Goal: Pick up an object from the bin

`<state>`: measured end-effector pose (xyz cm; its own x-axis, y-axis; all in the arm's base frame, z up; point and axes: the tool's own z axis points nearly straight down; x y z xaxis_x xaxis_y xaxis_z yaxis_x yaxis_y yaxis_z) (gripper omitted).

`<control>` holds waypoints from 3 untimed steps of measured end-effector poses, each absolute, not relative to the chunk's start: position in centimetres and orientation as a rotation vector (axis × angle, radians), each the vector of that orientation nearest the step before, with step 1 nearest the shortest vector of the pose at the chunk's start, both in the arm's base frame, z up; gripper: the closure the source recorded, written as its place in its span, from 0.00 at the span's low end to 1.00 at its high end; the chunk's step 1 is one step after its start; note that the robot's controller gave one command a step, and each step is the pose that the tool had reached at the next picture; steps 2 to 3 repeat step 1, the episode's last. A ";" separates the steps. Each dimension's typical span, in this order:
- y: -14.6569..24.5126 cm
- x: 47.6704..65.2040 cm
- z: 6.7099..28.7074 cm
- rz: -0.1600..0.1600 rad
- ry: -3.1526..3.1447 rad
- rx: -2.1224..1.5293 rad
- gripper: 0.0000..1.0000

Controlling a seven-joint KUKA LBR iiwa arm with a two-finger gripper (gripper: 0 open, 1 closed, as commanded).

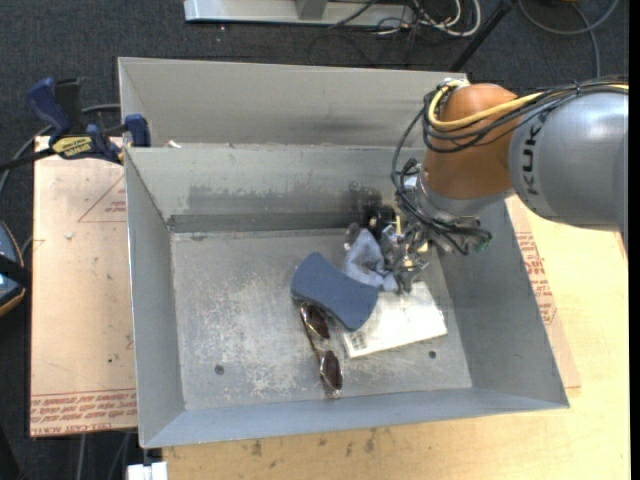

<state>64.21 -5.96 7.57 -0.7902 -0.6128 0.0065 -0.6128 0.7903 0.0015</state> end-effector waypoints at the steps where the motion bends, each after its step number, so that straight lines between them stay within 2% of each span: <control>1: -7.5 62.9 20.8 0.000 -2.958 1.071 1.00; 3: -7.5 62.9 20.8 0.000 -2.958 1.071 1.00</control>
Offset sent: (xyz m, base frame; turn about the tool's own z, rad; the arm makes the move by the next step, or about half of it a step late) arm 0.0000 0.0000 0.0000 0.0000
